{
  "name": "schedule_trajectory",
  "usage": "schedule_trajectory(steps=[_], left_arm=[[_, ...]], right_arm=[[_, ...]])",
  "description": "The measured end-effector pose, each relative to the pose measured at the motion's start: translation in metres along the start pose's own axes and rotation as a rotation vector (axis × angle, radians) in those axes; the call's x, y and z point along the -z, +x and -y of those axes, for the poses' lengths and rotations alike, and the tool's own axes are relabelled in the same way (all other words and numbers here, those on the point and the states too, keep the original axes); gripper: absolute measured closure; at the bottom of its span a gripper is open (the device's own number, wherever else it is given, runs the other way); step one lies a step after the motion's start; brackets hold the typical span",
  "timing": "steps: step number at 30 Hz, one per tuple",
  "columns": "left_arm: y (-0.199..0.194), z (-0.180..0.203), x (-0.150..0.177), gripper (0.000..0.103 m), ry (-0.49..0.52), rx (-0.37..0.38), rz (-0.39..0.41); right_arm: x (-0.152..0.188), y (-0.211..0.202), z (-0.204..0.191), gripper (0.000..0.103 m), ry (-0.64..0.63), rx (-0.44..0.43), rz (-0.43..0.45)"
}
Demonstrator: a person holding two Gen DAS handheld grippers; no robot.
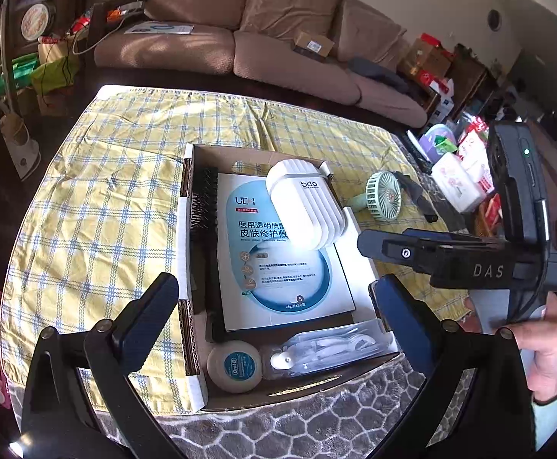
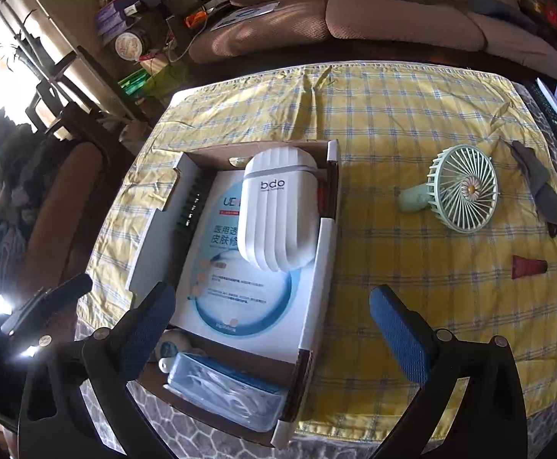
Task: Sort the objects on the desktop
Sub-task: 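Open both grippers and withdraw them from the box, then grasp the red tube on the cloth with the left gripper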
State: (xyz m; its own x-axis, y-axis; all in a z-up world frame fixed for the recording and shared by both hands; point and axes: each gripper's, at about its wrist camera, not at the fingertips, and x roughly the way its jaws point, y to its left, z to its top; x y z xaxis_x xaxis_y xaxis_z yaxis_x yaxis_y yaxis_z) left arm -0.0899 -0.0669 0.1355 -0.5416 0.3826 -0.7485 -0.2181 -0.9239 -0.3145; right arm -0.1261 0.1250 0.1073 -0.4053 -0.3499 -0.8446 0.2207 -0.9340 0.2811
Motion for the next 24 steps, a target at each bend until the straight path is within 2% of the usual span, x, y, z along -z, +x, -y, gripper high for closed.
schedule_trajectory(steps=[13, 18, 21, 24], left_arm=[[0.005, 0.036, -0.001, 0.000, 0.052, -0.052, -0.028], [0.009, 0.061, -0.002, 0.000, 0.087, -0.036, -0.030], [0.018, 0.082, -0.002, 0.000, 0.106, 0.002, -0.028], [0.032, 0.108, -0.001, 0.000, 0.146, 0.018, -0.036]], right_arm=[[0.023, -0.031, 0.040, 0.000, 0.021, 0.011, 0.030], [0.032, -0.052, 0.081, 0.000, 0.053, 0.050, 0.063], [0.041, -0.064, 0.115, 0.000, 0.092, 0.067, 0.073], [0.054, -0.074, 0.152, 0.000, 0.155, 0.037, 0.105]])
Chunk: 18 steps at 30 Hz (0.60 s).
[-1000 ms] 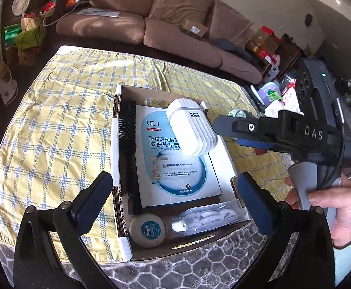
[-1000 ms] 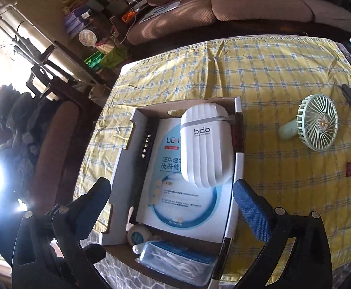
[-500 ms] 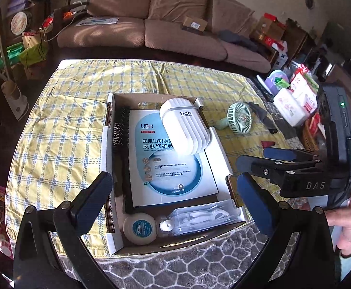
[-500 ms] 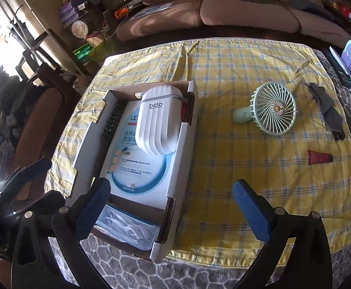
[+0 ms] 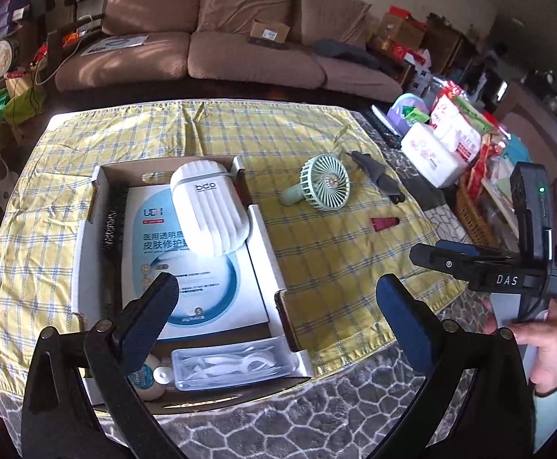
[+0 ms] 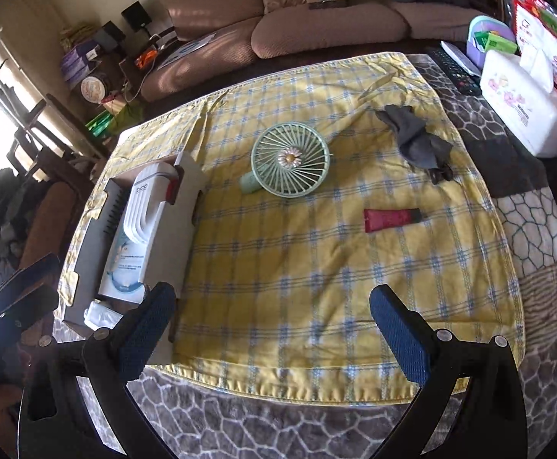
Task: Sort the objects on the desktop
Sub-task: 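Grasp the red tube on the cloth with the left gripper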
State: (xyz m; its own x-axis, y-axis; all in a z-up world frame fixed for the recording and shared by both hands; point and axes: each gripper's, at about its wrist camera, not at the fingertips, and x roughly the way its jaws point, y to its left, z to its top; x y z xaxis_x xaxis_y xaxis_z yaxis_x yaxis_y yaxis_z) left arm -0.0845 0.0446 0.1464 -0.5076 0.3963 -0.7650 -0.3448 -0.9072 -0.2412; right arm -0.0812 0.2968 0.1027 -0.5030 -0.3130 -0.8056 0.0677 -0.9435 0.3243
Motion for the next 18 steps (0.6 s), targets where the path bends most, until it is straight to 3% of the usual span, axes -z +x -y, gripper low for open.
schedule_trajectory(steps=[7, 13, 17, 18], left_arm=[[0.051, 0.068, -0.011, 0.000, 0.095, 0.037, -0.035], [0.113, 0.119, -0.030, 0.001, 0.128, 0.108, -0.084], [0.159, 0.154, -0.038, 0.027, 0.261, 0.107, -0.126], [0.170, 0.162, -0.038, 0.028, 0.297, 0.101, -0.138]], right_arm=[[0.015, -0.002, 0.071, 0.000, 0.036, 0.083, 0.009], [0.016, -0.012, 0.107, 0.000, -0.018, 0.153, 0.018], [0.021, -0.026, 0.130, 0.000, 0.075, 0.048, 0.017], [0.020, -0.031, 0.135, 0.000, 0.107, 0.013, 0.022]])
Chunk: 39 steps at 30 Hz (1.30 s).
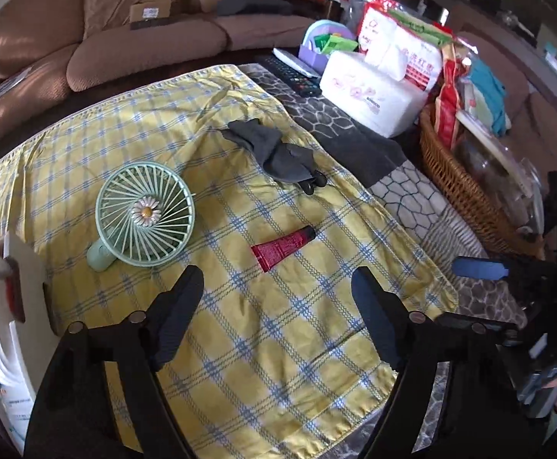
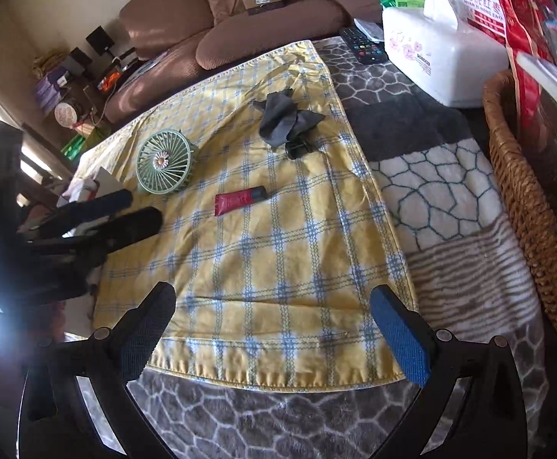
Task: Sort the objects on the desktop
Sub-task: 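Grasp the red tube on the cloth with the left gripper, then lift the red tube and carry it over the box with the left gripper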
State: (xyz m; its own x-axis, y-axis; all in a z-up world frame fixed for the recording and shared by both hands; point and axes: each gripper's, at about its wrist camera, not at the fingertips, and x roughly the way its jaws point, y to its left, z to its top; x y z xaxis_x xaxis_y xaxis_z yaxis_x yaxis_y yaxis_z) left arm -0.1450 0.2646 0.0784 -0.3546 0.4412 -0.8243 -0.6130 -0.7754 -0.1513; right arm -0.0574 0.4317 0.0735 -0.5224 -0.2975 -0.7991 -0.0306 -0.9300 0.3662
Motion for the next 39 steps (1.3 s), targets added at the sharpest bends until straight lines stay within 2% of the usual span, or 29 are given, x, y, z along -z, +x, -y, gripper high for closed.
schedule_trajectory(steps=[2, 5, 7, 9, 11, 13, 14, 15, 23, 28, 33, 35, 38, 39], left_arm=[[0.016, 0.009, -0.006, 0.028, 0.051, 0.014, -0.001], [0.036, 0.018, -0.015, 0.028, 0.115, 0.022, -0.008], [0.049, 0.022, -0.018, 0.035, 0.161, 0.044, -0.032], [0.060, 0.026, -0.019, 0.052, 0.210, 0.052, -0.056], [0.071, 0.030, -0.019, 0.056, 0.252, 0.014, -0.074], [0.078, 0.032, -0.017, 0.063, 0.270, 0.027, -0.085], [0.080, 0.033, -0.015, 0.080, 0.279, 0.024, -0.084], [0.081, 0.033, -0.014, 0.088, 0.285, 0.031, -0.085], [0.067, 0.024, -0.004, 0.088, 0.191, 0.055, -0.047], [0.018, 0.019, 0.016, 0.088, 0.072, 0.117, 0.006], [-0.024, 0.021, 0.045, 0.088, 0.017, 0.179, 0.027], [-0.038, 0.019, 0.053, 0.088, 0.011, 0.189, 0.043], [-0.057, 0.011, 0.058, 0.088, -0.034, 0.231, 0.075], [-0.062, 0.009, 0.059, 0.088, -0.042, 0.242, 0.082]], right_arm=[[-0.004, -0.012, 0.005, 0.000, 0.020, -0.041, 0.028], [-0.010, -0.021, 0.005, 0.000, 0.019, -0.055, 0.057], [-0.013, -0.021, 0.006, 0.002, 0.029, -0.074, 0.061], [-0.015, -0.017, 0.008, 0.008, 0.041, -0.107, 0.052], [-0.017, -0.014, 0.009, 0.010, 0.048, -0.120, 0.045], [-0.017, -0.013, 0.009, 0.011, 0.041, -0.113, 0.045], [-0.017, -0.012, 0.009, 0.011, 0.037, -0.106, 0.042], [-0.017, -0.012, 0.009, 0.011, 0.033, -0.098, 0.041], [-0.018, -0.019, 0.007, 0.011, 0.012, -0.065, 0.082], [-0.038, -0.012, 0.001, 0.012, -0.033, -0.020, 0.143], [-0.072, 0.048, -0.024, 0.038, -0.246, 0.131, 0.109], [-0.080, 0.074, -0.025, 0.046, -0.283, 0.152, 0.084], [-0.088, 0.103, -0.023, 0.047, -0.319, 0.194, 0.063], [-0.089, 0.110, -0.023, 0.050, -0.328, 0.206, 0.056]])
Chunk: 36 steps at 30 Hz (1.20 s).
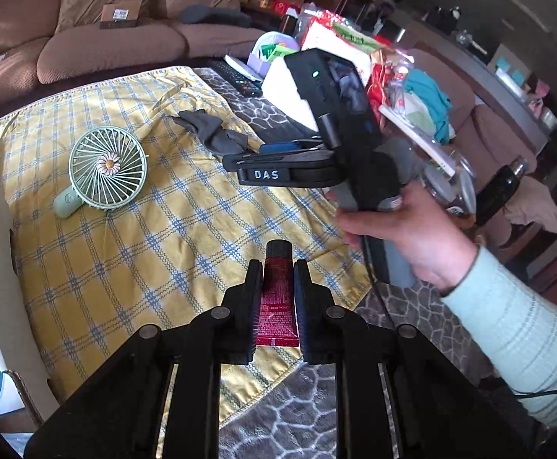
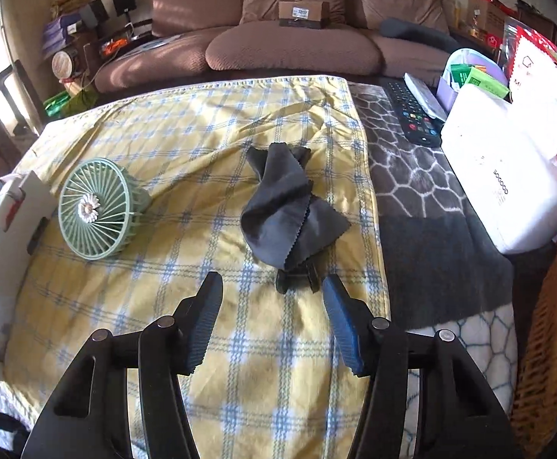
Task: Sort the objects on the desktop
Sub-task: 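Lift the red tube and carry it over the box with the left gripper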
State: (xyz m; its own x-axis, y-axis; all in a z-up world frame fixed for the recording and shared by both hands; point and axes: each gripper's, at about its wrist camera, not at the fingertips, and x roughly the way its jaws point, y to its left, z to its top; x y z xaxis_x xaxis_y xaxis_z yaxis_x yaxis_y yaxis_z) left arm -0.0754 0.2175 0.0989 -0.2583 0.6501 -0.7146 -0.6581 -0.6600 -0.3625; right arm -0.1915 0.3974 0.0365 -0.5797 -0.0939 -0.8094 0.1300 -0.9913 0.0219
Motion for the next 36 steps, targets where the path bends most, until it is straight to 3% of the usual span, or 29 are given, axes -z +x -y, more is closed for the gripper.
schedule_trajectory(steps=[5, 9, 15, 20, 25, 28, 36], left_arm=[[-0.024, -0.012, 0.002, 0.088, -0.040, 0.018, 0.011], [-0.049, -0.025, 0.010, 0.088, -0.060, -0.002, 0.030], [-0.105, -0.065, 0.046, 0.088, -0.123, -0.033, 0.042], [-0.152, -0.118, 0.084, 0.088, -0.203, -0.145, 0.021], [-0.176, -0.161, 0.104, 0.088, -0.265, -0.255, 0.008], [-0.177, -0.177, 0.109, 0.088, -0.262, -0.319, -0.012], [-0.191, -0.191, 0.124, 0.088, -0.271, -0.362, -0.035]], right_arm=[[-0.002, 0.021, -0.003, 0.073, -0.070, 0.042, -0.034], [-0.003, 0.020, -0.003, 0.078, -0.084, 0.042, -0.049], [0.004, -0.028, -0.005, 0.078, -0.001, -0.072, -0.006], [0.023, -0.086, -0.034, 0.078, 0.019, -0.264, 0.025], [0.031, -0.123, -0.099, 0.078, 0.016, -0.503, 0.022], [0.028, -0.133, -0.152, 0.078, -0.017, -0.601, 0.010], [0.018, -0.118, -0.291, 0.078, -0.141, -0.718, -0.049]])
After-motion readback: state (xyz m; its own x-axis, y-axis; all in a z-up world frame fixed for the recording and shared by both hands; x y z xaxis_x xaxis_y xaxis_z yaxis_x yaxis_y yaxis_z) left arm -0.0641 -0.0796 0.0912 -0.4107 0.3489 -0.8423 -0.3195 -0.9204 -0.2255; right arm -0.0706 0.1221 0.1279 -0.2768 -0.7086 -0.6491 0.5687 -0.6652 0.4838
